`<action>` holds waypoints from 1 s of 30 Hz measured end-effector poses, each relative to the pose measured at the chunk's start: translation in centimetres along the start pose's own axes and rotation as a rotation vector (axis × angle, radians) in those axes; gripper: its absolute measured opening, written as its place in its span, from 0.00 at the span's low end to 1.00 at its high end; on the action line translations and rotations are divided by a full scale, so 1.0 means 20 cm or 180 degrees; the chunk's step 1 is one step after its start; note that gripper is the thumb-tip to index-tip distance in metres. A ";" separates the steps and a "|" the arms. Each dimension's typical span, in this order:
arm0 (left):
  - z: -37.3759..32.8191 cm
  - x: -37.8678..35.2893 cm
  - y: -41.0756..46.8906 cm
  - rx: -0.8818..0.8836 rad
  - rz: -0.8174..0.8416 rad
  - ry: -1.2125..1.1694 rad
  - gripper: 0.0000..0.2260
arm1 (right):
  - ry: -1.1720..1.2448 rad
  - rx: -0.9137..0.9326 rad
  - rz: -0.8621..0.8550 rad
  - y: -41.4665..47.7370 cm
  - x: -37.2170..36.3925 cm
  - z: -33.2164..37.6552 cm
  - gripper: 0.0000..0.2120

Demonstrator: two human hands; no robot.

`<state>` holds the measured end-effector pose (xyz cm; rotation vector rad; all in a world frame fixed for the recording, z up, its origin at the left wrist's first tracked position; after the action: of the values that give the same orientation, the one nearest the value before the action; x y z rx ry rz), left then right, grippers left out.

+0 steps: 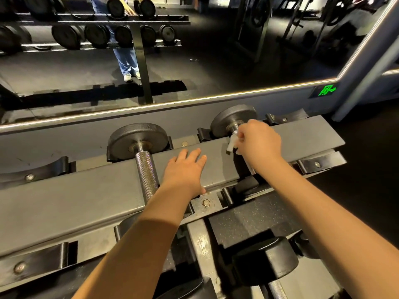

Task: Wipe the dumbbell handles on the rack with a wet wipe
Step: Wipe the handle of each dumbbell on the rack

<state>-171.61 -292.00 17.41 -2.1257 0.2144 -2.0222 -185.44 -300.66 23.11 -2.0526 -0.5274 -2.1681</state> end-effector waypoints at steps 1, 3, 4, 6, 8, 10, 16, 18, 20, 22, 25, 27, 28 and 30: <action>0.00 0.00 0.00 0.0007 0.0008 0.0005 0.41 | -0.0020 0.0098 -0.0085 0.02 0.00 0.02 0.11; 0.00 0.00 0.00 0.0018 0.0026 0.0019 0.41 | -0.0041 0.0148 -0.0153 0.05 0.00 0.05 0.12; 0.00 0.01 0.00 0.0024 0.0041 0.0023 0.41 | -0.0017 0.0111 -0.0146 0.04 0.00 0.04 0.12; 0.00 0.00 0.00 0.0031 0.0064 0.0021 0.41 | -0.0065 0.0056 -0.0045 0.00 0.01 0.00 0.11; 0.00 0.00 0.00 0.0025 0.0062 0.0012 0.41 | -0.0257 0.0060 0.0223 -0.08 0.01 -0.05 0.08; 0.00 0.00 0.00 0.0020 0.0047 -0.0006 0.41 | -0.0205 -0.0039 0.0476 -0.15 0.02 -0.09 0.04; 0.00 0.00 0.00 0.0024 0.0068 -0.0011 0.41 | 0.1189 -0.0292 -0.0066 0.01 0.01 -0.07 0.07; 0.00 0.01 0.00 0.0024 0.0066 -0.0006 0.41 | 0.1539 -0.0303 -0.0226 0.06 0.00 -0.05 0.09; 0.00 0.01 0.00 0.0019 0.0068 -0.0021 0.41 | 0.1708 -0.0324 -0.0230 0.08 -0.01 -0.07 0.08; 0.00 0.01 -0.01 0.0014 0.0066 -0.0035 0.41 | 0.1479 -0.0349 0.0131 0.06 0.00 -0.12 0.06; -0.01 0.01 -0.01 0.0012 0.0060 -0.0030 0.41 | 0.0857 -0.0500 0.0950 -0.01 0.02 -0.19 0.03; 0.00 0.01 -0.01 0.0018 0.0052 -0.0053 0.41 | 0.0584 -0.0532 0.1207 -0.05 0.02 -0.19 0.05; 0.00 0.01 -0.01 0.0021 0.0051 -0.0067 0.41 | 0.0536 -0.0544 0.1204 -0.05 0.02 -0.19 0.04; 0.00 0.01 0.00 0.0021 0.0049 -0.0073 0.41 | 0.0748 -0.0587 0.0955 -0.04 0.01 -0.17 0.00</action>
<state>-171.69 -291.98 17.60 -2.1354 0.2197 -1.9864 -188.96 -301.03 23.17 -1.7797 0.0076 -2.2952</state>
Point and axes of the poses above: each hand's wrist, its own y-axis towards the middle knuckle, its own x-axis out of the back of the hand, z = x × y, the point moved 3 cm from there along y, towards the middle knuckle
